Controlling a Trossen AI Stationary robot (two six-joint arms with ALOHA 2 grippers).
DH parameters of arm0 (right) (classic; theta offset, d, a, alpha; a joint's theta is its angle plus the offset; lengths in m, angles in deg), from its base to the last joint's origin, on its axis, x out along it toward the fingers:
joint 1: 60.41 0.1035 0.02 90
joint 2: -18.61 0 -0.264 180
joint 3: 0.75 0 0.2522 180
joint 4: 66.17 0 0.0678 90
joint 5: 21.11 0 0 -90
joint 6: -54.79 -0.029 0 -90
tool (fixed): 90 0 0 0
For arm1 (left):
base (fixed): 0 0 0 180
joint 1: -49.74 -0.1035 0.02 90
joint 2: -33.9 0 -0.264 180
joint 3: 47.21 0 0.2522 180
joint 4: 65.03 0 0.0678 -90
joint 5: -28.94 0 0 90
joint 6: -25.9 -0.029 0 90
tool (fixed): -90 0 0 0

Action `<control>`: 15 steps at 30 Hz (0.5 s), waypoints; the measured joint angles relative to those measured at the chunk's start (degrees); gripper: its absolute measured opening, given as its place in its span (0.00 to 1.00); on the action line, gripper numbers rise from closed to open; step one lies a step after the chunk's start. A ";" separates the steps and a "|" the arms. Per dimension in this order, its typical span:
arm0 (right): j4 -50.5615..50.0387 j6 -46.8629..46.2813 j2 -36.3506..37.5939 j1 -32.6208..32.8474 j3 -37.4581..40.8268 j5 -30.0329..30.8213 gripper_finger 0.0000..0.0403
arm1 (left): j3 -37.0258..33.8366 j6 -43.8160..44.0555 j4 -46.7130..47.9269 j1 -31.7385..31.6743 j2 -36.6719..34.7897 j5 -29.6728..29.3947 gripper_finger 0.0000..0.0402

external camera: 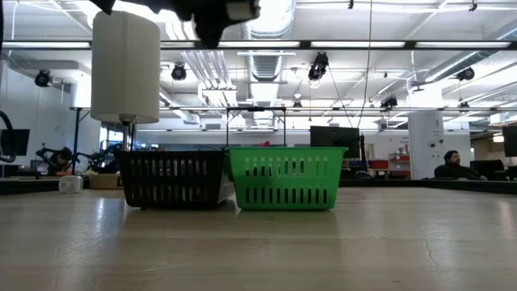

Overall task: Pick & Place Office items
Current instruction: Put the black white charger adapter into the black bin

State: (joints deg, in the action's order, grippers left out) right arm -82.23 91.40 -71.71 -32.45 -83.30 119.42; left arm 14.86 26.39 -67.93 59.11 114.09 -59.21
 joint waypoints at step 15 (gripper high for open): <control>-18.43 -29.93 0.28 3.33 0.34 -5.69 0.89 | -0.02 10.96 29.69 0.02 -6.17 -5.92 0.34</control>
State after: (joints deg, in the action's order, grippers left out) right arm -100.66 61.47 -71.43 -29.12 -82.96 113.73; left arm 14.84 37.34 -38.24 59.13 107.93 -65.14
